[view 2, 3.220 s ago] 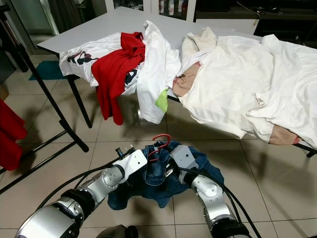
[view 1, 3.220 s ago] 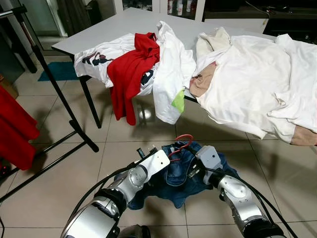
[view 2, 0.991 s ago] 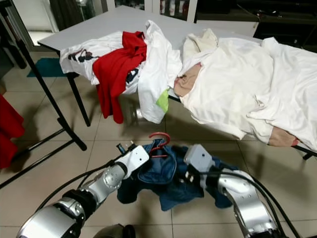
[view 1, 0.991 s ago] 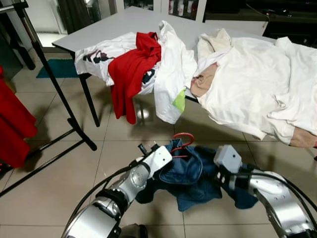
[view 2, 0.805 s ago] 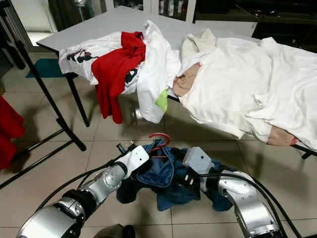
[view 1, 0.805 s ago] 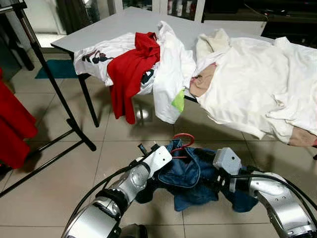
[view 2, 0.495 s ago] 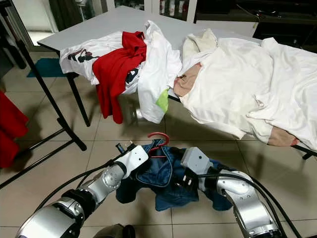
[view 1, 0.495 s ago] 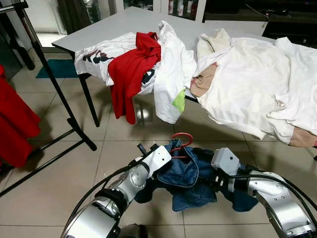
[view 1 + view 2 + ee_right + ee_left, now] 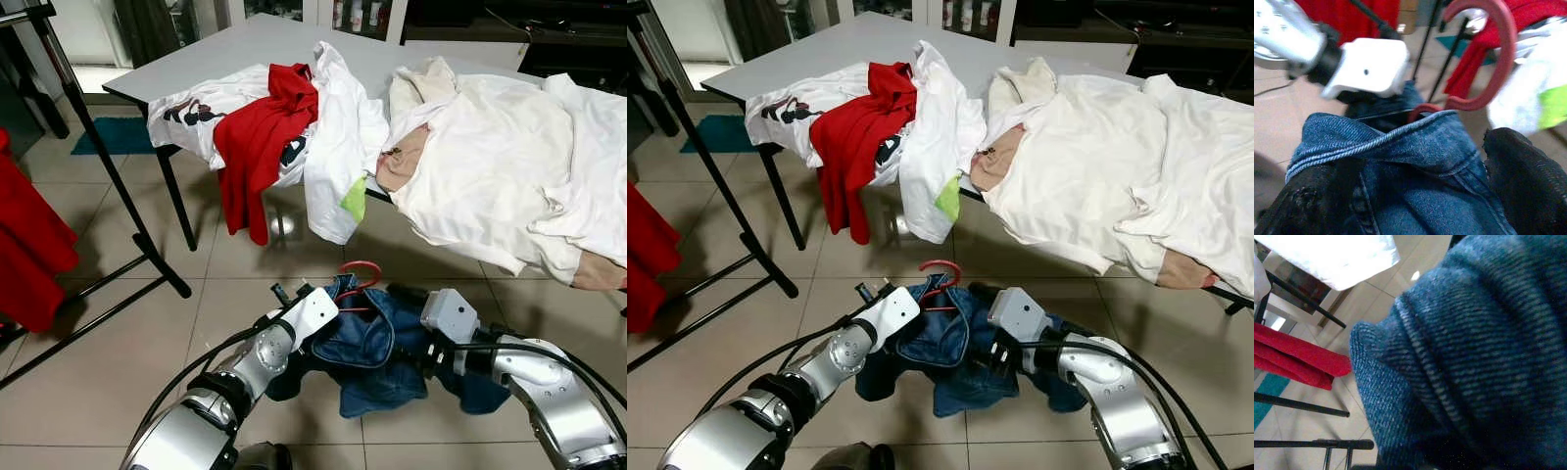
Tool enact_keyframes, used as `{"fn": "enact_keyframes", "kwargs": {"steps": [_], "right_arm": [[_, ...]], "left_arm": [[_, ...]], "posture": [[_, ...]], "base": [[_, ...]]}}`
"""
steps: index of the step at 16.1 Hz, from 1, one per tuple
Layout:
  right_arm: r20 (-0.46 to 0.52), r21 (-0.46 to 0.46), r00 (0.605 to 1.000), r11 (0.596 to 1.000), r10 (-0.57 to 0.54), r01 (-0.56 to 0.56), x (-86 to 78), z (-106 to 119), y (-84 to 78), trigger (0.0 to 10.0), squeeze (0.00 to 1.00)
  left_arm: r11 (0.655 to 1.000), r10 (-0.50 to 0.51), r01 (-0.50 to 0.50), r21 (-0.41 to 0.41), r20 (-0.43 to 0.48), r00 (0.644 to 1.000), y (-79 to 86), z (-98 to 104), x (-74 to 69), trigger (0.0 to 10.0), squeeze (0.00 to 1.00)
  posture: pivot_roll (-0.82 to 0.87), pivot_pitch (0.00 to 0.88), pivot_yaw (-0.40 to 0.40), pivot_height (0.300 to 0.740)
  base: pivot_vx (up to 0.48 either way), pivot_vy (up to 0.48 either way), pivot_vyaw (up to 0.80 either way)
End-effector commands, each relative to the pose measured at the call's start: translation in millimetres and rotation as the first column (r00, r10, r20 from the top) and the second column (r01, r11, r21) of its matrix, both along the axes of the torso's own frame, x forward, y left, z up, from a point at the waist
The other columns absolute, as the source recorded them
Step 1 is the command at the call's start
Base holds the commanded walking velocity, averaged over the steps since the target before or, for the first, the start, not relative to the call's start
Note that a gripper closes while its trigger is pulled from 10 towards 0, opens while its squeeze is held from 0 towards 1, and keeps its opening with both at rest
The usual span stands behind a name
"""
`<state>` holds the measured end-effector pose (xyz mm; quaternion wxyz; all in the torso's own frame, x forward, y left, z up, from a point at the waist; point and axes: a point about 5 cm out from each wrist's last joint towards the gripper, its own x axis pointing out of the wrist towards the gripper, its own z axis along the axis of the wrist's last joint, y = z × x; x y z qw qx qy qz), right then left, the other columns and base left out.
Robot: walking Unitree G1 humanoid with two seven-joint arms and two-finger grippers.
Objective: Hang hanger
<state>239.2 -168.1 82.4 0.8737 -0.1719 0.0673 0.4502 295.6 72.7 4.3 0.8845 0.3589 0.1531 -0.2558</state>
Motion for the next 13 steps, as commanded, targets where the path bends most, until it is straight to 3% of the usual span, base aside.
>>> {"fn": "enact_keyframes", "kwargs": {"steps": [1,2,3,4,5,6,7,8,9,11,13], "right_arm": [[0.043,0.023,0.998,0.999,-0.051,0.050,4.8,4.6,-5.3,10.0,0.00],[0.040,0.039,0.998,0.998,-0.056,0.055,5.8,6.6,-6.5,10.0,0.00],[0.023,0.053,0.999,0.998,-0.046,0.045,4.4,7.9,-7.8,10.0,0.07],[-0.020,0.062,1.000,0.998,-0.018,0.019,0.1,7.7,-9.1,10.0,0.87],[-0.082,0.042,0.996,0.998,0.041,-0.038,-8.8,4.0,-9.6,10.0,0.82],[-0.128,0.041,0.989,0.996,0.080,-0.075,-16.4,0.4,-9.6,10.0,0.46],[-0.156,0.035,0.982,0.994,0.104,-0.099,-21.6,-2.3,-10.2,10.0,0.18],[-0.171,0.034,0.979,0.994,0.109,-0.104,-23.3,-3.2,-11.2,10.0,0.13],[-0.198,0.033,0.973,0.993,0.120,-0.116,-26.2,-3.7,-13.8,10.0,0.00],[-0.233,0.009,0.964,0.991,0.131,-0.133,-30.2,-5.8,-20.0,10.0,0.00],[-0.165,-0.063,0.985,0.996,0.046,-0.057,-15.4,0.3,-36.9,10.0,0.00]], "left_arm": [[1.000,0.010,-0.010,-0.013,0.027,1.000,-0.4,3.8,2.9,10.0,0.00],[1.000,0.013,-0.012,-0.013,0.029,1.000,0.0,4.0,3.3,10.0,0.00],[1.000,0.016,-0.015,-0.013,0.030,0.999,0.5,4.1,3.4,10.0,0.00],[1.000,0.020,-0.019,-0.013,0.032,0.999,1.2,4.1,3.5,10.0,0.00],[1.000,0.023,-0.023,-0.011,0.033,0.999,1.9,4.0,3.6,10.0,0.00],[1.000,0.026,-0.026,-0.010,0.035,0.999,2.2,3.8,3.5,10.0,0.00],[1.000,0.028,-0.028,-0.010,0.037,0.999,2.2,4.0,3.7,10.0,0.00],[1.000,0.029,-0.029,-0.010,0.038,0.999,2.1,4.2,4.0,10.0,0.00],[0.999,0.031,-0.031,-0.010,0.039,0.999,2.1,4.7,4.4,10.0,0.00],[0.999,0.031,-0.031,-0.011,0.041,0.999,1.7,4.8,4.4,10.0,0.00],[0.999,0.031,-0.030,-0.009,0.042,0.999,2.5,4.4,4.0,10.0,0.00]], "posture": [[-0.02,0.004,0.024,0.740],[-0.02,0.004,0.024,0.740],[-0.02,0.005,0.022,0.740],[-0.02,0.005,0.022,0.740],[-0.02,0.005,0.021,0.740],[-0.02,0.005,0.020,0.740],[-0.02,0.006,0.018,0.740],[-0.02,0.006,0.018,0.740],[-0.02,0.006,0.018,0.740],[-0.02,0.007,0.018,0.740],[-0.03,0.008,0.019,0.740]], "base": [[0.000,0.000,0.00],[0.000,0.000,0.00],[0.000,0.000,0.00],[0.000,0.000,0.00],[0.000,0.000,0.00],[0.000,0.000,0.00],[0.000,0.000,0.00],[0.000,0.000,0.00],[0.000,0.000,0.00],[0.000,0.000,0.00],[0.000,0.000,0.00]]}}
